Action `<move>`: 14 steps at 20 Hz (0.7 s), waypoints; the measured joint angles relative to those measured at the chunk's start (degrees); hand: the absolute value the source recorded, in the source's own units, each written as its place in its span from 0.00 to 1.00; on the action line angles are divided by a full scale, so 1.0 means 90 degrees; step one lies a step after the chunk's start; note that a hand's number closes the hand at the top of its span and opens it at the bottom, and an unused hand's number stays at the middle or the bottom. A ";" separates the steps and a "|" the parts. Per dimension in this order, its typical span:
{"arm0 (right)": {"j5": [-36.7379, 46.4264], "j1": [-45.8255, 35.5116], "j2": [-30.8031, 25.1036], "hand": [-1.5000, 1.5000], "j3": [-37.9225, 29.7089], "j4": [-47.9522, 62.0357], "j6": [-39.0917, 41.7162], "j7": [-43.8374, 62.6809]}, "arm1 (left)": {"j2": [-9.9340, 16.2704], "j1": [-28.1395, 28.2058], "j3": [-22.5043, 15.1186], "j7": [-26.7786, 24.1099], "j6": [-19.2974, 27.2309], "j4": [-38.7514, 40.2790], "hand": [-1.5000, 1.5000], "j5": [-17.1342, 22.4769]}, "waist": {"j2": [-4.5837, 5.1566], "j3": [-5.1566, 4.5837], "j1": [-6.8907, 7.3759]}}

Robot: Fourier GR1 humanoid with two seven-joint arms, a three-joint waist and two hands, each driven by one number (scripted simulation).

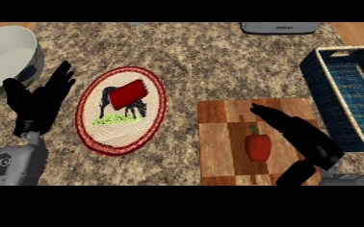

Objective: Pick the bell pepper from the cutting board and place it in the basket

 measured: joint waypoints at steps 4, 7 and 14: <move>0.0343 -0.0099 0.0182 0.00 0.0061 0.0189 -0.0150 0.0057 | -0.0059 0.0047 0.0036 0.0012 -0.0053 -0.0083 0.50 -0.0078 | 0.0001 0.0000 0.0007; 0.0604 -0.0192 0.0360 0.00 0.0152 0.0334 -0.0275 0.0152 | -0.0050 0.0052 0.0116 0.0068 -0.0096 -0.0143 0.50 -0.0099 | 0.0001 0.0000 0.0011; 0.1361 -0.0269 0.0281 1.00 0.0524 0.0835 -0.0685 -0.0257 | -0.0102 0.0106 0.0177 0.0100 -0.0173 -0.0226 0.50 -0.0113 | -0.0009 -0.0014 0.0017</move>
